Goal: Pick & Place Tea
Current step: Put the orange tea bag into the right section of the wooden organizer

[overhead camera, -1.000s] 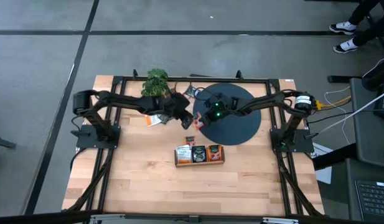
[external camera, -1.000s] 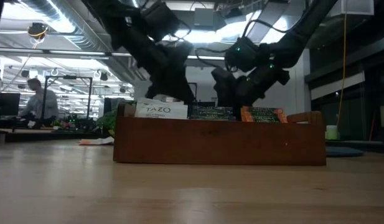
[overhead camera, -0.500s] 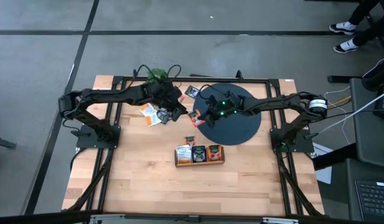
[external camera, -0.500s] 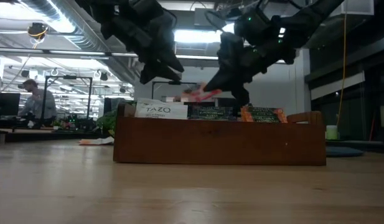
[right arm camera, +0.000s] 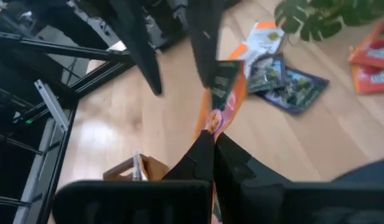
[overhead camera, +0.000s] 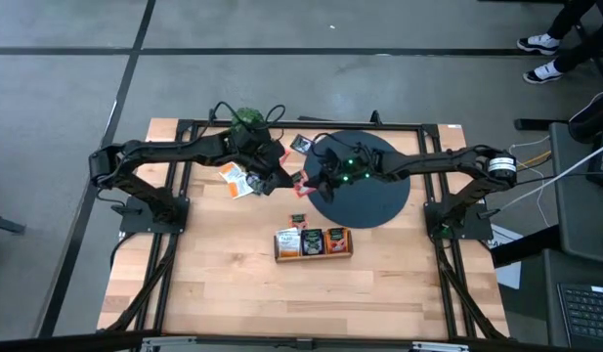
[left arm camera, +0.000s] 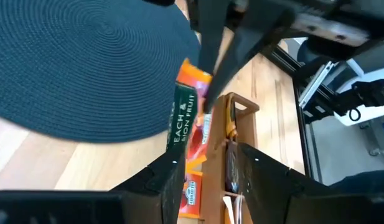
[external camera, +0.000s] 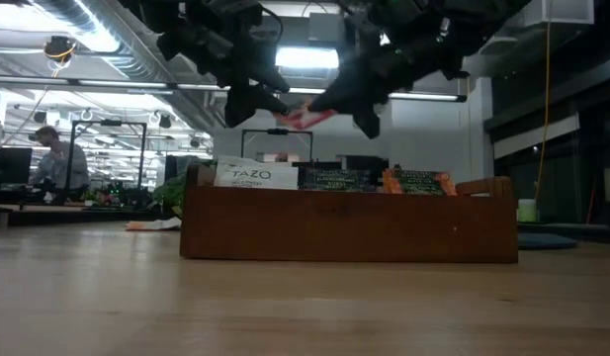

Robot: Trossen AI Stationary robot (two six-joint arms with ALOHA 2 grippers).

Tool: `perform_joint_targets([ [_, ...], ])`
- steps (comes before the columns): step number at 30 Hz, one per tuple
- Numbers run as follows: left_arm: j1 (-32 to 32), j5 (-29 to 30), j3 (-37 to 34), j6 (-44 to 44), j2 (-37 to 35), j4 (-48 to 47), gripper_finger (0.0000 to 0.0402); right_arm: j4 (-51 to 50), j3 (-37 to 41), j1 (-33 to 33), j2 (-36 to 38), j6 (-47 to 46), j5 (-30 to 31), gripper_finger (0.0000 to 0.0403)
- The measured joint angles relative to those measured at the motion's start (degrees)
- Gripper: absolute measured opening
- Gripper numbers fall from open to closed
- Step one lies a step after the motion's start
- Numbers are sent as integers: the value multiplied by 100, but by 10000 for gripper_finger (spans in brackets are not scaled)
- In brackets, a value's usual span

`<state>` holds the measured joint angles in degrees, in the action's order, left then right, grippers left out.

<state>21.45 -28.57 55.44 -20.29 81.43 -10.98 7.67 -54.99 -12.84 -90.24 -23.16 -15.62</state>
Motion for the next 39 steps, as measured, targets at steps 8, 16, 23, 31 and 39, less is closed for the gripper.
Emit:
perform_joint_targets([
  [8,41,34,0,50,2,0,141,-1048,-544,2,2,267,-89,4],
  [16,257,31,0,84,-13,0,141,-1305,-549,44,-7,262,-663,4],
  [23,191,4,0,96,-16,0,141,-952,-549,50,-4,245,-385,4],
  [31,142,-260,0,81,-17,1,141,-863,-549,53,-2,243,-326,4],
  [39,246,-341,0,61,-19,-7,141,-1050,-549,48,2,191,-390,4],
])
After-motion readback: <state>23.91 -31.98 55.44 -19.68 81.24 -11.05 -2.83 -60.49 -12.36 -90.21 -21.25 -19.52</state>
